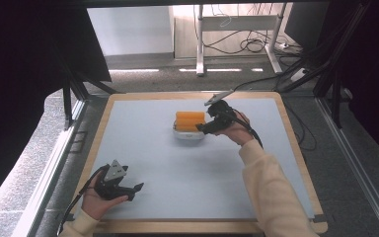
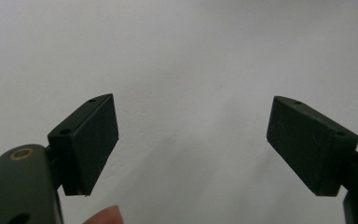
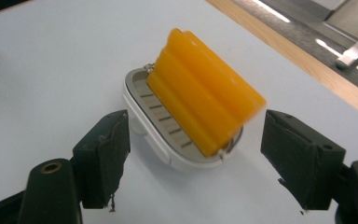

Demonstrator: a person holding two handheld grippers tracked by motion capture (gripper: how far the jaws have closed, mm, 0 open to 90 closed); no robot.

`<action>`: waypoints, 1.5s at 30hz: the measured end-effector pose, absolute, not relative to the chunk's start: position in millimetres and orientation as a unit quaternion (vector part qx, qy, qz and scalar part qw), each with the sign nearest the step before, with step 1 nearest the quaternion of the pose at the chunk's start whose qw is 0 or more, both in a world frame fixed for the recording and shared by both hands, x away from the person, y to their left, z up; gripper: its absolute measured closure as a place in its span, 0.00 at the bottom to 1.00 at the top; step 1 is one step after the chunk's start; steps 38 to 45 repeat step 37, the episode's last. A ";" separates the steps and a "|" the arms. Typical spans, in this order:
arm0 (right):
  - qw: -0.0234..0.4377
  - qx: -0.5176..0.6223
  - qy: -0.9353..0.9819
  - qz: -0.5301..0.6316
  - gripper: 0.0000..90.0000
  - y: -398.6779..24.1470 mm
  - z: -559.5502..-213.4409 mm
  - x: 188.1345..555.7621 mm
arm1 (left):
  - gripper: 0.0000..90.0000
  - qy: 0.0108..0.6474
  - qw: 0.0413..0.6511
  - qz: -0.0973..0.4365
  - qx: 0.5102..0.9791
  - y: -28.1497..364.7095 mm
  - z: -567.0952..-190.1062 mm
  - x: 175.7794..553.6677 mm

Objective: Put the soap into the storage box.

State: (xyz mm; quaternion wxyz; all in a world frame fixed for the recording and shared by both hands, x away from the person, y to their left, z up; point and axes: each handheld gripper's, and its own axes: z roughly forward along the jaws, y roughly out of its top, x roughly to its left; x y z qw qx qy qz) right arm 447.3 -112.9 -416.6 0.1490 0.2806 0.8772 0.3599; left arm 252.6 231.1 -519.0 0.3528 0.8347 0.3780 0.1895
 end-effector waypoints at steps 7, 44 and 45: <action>0.148 0.310 0.852 0.396 0.27 -155.7 -421.4 407.7 | 0.18 0.391 0.358 0.191 0.826 238.3 -519.5 252.9; 0.195 0.327 0.836 0.396 0.25 -215.1 -486.9 318.3 | 0.18 0.394 0.358 0.195 0.824 234.8 -518.0 256.5; 0.195 0.327 0.836 0.396 0.25 -215.1 -486.9 318.3 | 0.18 0.394 0.358 0.195 0.824 234.8 -518.0 256.5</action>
